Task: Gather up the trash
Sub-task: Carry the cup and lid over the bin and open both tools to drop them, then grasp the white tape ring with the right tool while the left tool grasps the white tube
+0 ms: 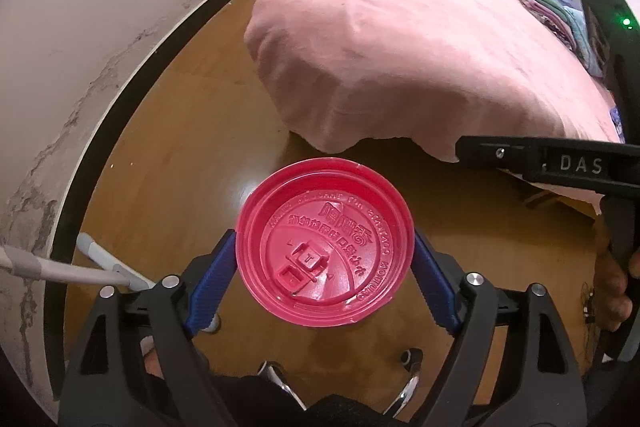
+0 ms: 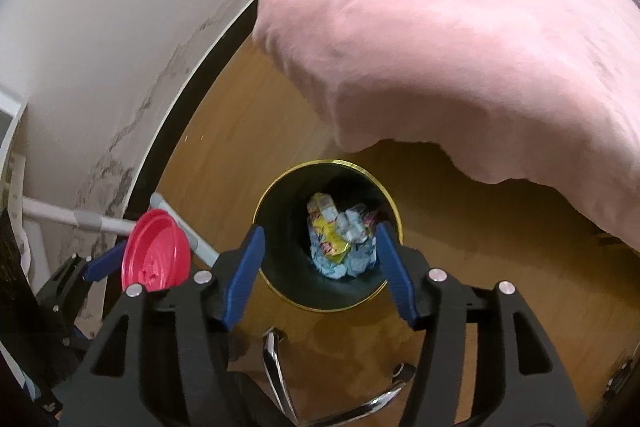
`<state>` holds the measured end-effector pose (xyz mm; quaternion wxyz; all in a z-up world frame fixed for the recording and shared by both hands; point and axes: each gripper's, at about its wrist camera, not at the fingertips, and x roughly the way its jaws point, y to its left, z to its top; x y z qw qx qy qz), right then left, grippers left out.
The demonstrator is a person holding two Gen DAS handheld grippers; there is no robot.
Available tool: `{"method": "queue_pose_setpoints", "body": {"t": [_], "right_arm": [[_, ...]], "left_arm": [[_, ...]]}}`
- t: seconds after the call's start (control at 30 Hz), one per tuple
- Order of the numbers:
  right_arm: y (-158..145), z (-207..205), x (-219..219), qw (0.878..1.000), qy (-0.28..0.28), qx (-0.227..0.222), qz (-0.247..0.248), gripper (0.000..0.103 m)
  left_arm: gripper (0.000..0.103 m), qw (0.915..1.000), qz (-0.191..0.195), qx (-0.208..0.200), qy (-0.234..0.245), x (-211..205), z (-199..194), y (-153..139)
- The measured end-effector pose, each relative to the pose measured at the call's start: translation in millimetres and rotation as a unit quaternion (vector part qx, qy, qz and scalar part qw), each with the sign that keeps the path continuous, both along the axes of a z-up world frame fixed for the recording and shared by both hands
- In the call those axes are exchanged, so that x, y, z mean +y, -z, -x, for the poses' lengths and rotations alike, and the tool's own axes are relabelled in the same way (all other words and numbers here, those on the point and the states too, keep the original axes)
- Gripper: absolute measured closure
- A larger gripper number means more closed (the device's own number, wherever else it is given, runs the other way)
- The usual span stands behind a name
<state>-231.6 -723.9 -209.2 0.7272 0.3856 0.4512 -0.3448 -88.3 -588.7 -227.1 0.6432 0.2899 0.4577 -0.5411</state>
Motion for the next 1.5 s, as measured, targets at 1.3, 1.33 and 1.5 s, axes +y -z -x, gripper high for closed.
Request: {"method": "queue_pose_setpoints", "body": {"t": [1.3,1.33,1.5], "right_arm": [[-185,-347,398,0.841,-0.514,-0.105,0.133,0.025],[-183,-356,412,0.833,-0.527,-0.102,0.133,0.025],[-164,-397,475,0.802,-0.576,-0.076,0.141,0.032]], "left_arm": [[0.007,0.8934,0.059,-0.135,-0.424,487,-189,-210],[0.007,0.8849,0.055,-0.131,-0.444,506,-194,-207],[0.007,0.8640,0.048,-0.114,-0.488,557,-204,-193]]}}
